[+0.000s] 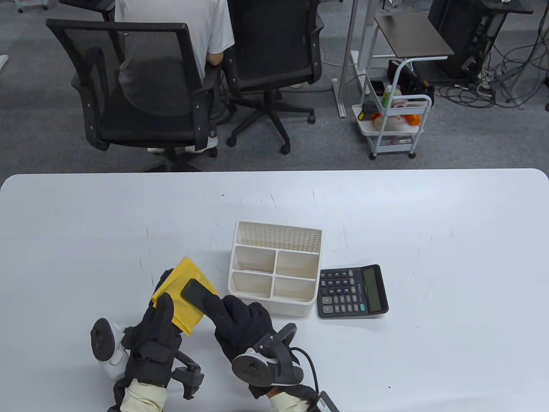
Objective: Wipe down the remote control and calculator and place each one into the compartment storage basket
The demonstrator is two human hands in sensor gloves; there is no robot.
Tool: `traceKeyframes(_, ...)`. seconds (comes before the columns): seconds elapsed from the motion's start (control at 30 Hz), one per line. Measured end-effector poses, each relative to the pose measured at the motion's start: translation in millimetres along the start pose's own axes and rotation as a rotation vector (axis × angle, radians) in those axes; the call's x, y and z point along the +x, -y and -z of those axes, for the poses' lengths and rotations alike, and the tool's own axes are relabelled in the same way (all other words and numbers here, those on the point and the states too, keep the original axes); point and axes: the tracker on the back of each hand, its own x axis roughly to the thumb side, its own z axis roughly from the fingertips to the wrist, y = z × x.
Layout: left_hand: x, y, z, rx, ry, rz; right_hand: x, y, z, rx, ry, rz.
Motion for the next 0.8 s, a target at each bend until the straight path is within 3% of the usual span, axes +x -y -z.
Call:
traceKeyframes(0.3,1.4,5.2,1.6,-0.039,0.009,-0.019,-12.5,4.7,1.7,-0.037,-0.116,0.036)
traceKeyframes(0.53,-3.4,7.1,0.7,-0.046,-0.034,0.034,-0.2,-0.3,0.0,-0.018,0.003,0.024)
traceKeyframes(0.8,1.4,4.1,1.0,-0.018,-0.01,-0.026,-11.7,2.4,1.7,-0.026,-0.098,0.027)
